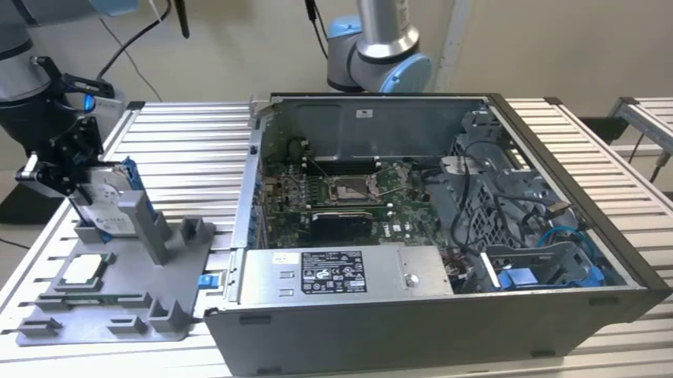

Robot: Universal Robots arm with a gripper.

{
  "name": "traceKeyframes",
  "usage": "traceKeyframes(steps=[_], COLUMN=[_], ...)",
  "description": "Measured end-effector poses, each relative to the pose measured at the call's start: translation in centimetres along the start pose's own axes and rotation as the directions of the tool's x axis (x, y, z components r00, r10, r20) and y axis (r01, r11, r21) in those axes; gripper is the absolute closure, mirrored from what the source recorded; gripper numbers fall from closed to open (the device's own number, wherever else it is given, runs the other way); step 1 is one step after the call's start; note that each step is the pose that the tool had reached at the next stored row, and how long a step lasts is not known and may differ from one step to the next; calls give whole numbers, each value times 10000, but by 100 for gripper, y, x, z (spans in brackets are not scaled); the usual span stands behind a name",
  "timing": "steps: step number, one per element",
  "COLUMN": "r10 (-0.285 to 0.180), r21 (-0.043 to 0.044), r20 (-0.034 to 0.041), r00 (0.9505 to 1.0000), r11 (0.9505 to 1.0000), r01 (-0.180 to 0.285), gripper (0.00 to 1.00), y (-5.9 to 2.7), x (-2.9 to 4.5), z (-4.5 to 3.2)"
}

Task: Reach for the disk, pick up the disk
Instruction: 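Pick up the disk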

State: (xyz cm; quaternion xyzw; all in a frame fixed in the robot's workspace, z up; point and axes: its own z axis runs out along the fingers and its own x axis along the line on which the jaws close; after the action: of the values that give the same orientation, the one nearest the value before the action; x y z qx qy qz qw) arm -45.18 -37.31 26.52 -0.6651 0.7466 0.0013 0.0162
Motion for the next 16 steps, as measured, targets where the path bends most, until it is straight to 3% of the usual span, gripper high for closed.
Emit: traceKeyframes(steps=[14, 15, 16], r10=[1, 0, 0], r21=[-13, -14, -14], r20=[17, 15, 17], r00=[10000, 10000, 10000], r11=[10000, 10000, 10000], r01=[0, 0, 0], gripper=[0, 100, 100], y=[-21, -21, -21], x=[6, 6, 6], z=[12, 12, 12])
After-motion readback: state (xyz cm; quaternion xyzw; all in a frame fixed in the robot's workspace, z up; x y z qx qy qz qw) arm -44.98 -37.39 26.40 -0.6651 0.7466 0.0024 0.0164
